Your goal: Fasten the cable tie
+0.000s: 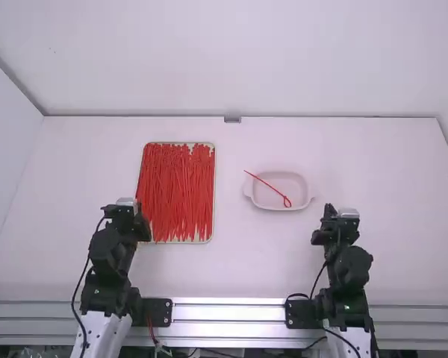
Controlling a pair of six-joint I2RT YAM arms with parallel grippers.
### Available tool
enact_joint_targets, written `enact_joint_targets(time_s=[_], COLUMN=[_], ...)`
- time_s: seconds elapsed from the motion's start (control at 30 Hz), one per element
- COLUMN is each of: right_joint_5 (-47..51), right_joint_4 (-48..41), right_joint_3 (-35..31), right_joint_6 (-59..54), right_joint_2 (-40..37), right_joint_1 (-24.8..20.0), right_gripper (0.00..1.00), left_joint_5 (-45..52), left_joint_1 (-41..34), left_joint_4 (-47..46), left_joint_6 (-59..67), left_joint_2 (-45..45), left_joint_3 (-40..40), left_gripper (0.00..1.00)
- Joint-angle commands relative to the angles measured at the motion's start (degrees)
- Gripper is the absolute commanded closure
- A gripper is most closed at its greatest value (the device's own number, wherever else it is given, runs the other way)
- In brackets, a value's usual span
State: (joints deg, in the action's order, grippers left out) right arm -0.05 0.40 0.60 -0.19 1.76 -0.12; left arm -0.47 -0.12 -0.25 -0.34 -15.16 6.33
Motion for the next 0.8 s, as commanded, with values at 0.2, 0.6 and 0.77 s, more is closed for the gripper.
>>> enact_joint_targets(time_s=[0.2,0.6,0.77], right_joint_5=[0.05,0.05,0.05], right_joint_4=[-0.4,-0.4,-0.4], right_joint_3=[-0.6,-0.6,-0.6], right_joint_6=[0.19,0.19,0.19], right_joint_2=[-1.76,-1.76,-1.76], right_joint_1=[0.12,0.12,0.12], right_gripper=[1.0,1.0,1.0], left_joint_5=[0.47,0.47,0.47], left_joint_1=[0.12,0.12,0.12], left_joint_4=[0.25,0.25,0.25], left_joint_6=[0.34,0.34,0.34], left_joint_2=[6.76,14.29,15.16], left_joint_3=[-6.33,-6.33,-6.33], left_gripper=[1.0,1.0,1.0])
